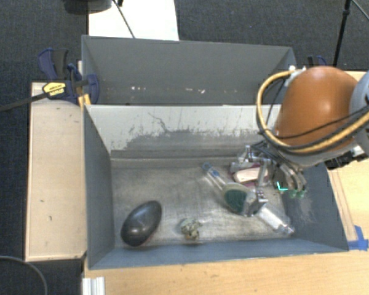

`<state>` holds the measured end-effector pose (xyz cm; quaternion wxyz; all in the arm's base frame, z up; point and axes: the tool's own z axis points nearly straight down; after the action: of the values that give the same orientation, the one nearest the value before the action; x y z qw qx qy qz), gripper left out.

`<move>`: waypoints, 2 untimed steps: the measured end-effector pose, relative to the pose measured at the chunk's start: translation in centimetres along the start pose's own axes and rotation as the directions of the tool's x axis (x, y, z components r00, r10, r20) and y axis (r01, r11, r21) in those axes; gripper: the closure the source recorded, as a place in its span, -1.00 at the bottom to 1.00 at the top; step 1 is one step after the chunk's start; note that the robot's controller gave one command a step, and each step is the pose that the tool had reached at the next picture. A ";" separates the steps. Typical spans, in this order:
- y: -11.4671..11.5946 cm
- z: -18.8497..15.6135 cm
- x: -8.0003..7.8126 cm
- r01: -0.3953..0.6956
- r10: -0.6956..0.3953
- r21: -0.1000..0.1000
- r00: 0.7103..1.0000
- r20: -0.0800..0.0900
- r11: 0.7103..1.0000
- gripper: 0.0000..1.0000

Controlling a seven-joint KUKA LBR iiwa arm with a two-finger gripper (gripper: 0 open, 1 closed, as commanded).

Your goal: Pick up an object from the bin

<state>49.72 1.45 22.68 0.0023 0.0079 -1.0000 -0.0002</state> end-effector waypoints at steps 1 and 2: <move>-1.8 15.0 -3.5 0.244 -0.244 0.001 0.970 0.006 0.970 -1.00; -5.6 15.3 -5.3 0.436 -0.436 -0.001 0.900 0.014 0.900 -1.00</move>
Offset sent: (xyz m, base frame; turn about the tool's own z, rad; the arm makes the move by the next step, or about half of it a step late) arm 0.0336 -0.0179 -0.1493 -0.2475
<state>55.01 -4.08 7.36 -0.0047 0.2316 -0.9728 -0.0031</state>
